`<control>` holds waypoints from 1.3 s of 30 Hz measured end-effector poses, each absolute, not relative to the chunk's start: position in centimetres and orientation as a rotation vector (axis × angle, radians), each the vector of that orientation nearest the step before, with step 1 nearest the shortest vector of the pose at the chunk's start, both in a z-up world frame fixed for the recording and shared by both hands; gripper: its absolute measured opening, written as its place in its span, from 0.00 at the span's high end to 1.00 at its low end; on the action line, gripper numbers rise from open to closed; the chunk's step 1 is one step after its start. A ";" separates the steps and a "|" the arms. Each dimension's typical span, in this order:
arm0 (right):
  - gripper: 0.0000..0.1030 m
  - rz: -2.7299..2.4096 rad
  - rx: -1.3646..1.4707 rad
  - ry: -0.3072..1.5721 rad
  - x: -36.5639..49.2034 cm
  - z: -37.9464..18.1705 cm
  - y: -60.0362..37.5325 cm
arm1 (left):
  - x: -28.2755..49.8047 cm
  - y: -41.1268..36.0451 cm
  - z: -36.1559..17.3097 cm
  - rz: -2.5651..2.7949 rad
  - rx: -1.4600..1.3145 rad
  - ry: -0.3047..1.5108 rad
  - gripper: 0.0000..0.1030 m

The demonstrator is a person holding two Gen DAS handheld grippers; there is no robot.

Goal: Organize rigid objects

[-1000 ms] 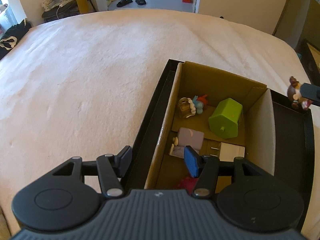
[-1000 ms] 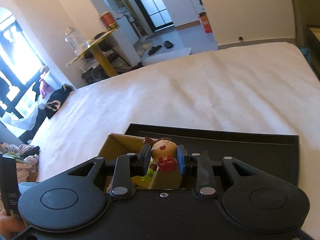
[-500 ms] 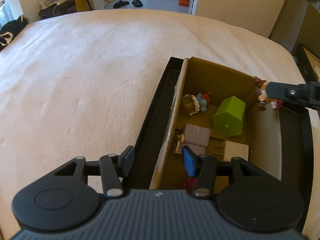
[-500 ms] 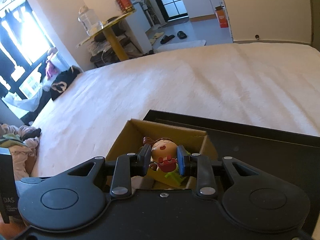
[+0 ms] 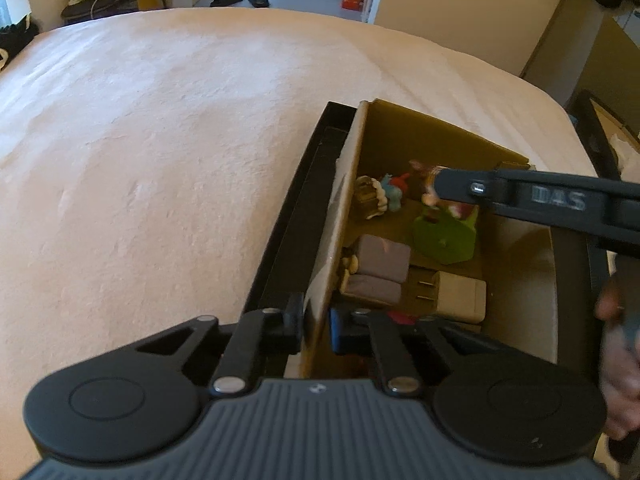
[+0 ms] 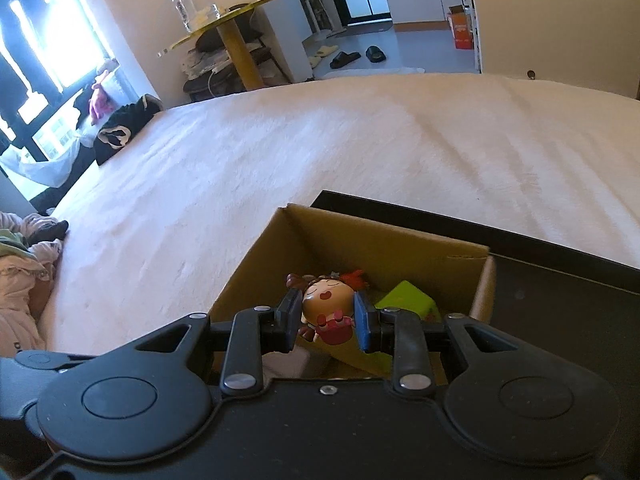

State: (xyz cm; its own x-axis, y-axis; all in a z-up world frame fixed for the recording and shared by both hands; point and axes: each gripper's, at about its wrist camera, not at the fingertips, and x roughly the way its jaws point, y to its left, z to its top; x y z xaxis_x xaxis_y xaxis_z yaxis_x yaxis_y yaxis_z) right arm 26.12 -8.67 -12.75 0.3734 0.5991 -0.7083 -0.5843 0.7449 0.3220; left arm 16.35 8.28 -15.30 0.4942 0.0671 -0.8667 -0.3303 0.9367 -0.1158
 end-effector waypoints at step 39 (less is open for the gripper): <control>0.29 0.534 0.156 0.951 20.8 -6.4 -20.3 | 14.2 7.3 -7.7 0.179 -0.284 1.019 0.47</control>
